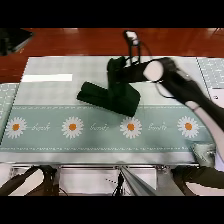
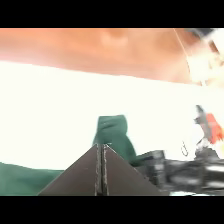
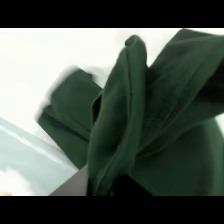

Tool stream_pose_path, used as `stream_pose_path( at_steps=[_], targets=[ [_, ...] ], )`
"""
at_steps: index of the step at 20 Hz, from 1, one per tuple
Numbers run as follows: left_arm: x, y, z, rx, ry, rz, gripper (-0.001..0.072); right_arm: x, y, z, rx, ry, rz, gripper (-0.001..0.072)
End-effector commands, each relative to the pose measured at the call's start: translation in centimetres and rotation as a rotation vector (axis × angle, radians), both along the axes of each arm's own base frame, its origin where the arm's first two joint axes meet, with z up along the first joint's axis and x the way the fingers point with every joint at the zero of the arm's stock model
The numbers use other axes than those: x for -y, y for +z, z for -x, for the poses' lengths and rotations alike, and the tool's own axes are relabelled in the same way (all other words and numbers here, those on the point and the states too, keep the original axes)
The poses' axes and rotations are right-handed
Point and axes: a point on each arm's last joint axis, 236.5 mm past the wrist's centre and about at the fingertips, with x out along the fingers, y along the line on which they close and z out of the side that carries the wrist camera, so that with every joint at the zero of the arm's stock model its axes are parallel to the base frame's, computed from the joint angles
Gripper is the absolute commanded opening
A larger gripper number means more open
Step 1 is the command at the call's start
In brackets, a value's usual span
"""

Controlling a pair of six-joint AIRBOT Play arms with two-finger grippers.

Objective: Fold the shirts.

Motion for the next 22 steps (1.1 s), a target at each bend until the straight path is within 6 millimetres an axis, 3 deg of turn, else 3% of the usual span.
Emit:
stream_pose_path(
  at_steps=[1,3,5,6,9,11,12,13,16,17,18,19,20,22],
  targets=[
    [-0.5,2.1,2.0,0.054,0.016,-0.031,0.0018,-5.3,-1.9,-1.4,-0.029,-0.066,-0.194,0.0034],
    [0.2,1.8,2.2,0.047,-0.004,-0.036,0.0017,-6.9,-3.6,-0.5,-0.094,-0.067,-0.227,0.0043],
    [0.3,0.5,2.1,0.018,-0.007,-0.038,0.0017,-8.3,-4.7,0.6,-0.122,-0.046,-0.226,0.0339],
    [0.2,-0.3,2.0,-0.004,-0.007,-0.03,0.0018,-8.5,-4.8,0.9,-0.12,-0.033,-0.218,0.0452],
    [0.2,-3.5,2.1,-0.082,-0.008,-0.005,0.0018,-6.8,-4.3,1.8,-0.13,0.026,-0.15,0.0474],
    [0.1,-4.6,2.1,-0.107,-0.003,0.004,0.0018,-2.3,-4.1,2.3,-0.143,0.066,-0.005,0.0475],
    [0.0,-4.7,1.9,-0.107,0.004,0.001,0.0018,1.2,-4.1,2.5,-0.149,0.074,0.103,0.0474],
    [-0.1,-4.6,1.8,-0.101,0.01,-0.001,0.0018,5.2,-4.2,2.5,-0.163,0.058,0.219,0.0475],
    [-0.5,-4.6,1.8,-0.101,0.02,0.0,0.0018,20.6,-4.6,3.3,-0.288,-0.104,0.602,0.0474],
    [-0.6,-4.5,1.8,-0.1,0.021,0.0,0.0018,24.2,-5.2,4.2,-0.359,-0.159,0.644,0.0474],
    [-0.6,-4.5,1.8,-0.099,0.022,0.0,0.0018,26.3,-6.4,5.3,-0.439,-0.205,0.612,0.0476],
    [-0.6,-4.5,1.8,-0.1,0.02,-0.001,0.0018,26.5,-8.1,6.5,-0.523,-0.232,0.518,0.0523],
    [-0.6,-4.5,1.9,-0.101,0.019,-0.001,0.0019,25.5,-9.7,7.4,-0.591,-0.252,0.392,0.0599],
    [-0.6,-4.6,1.8,-0.102,0.02,-0.003,0.0018,21.1,-11.6,7.2,-0.64,-0.287,0.092,0.0599]
  ],
)
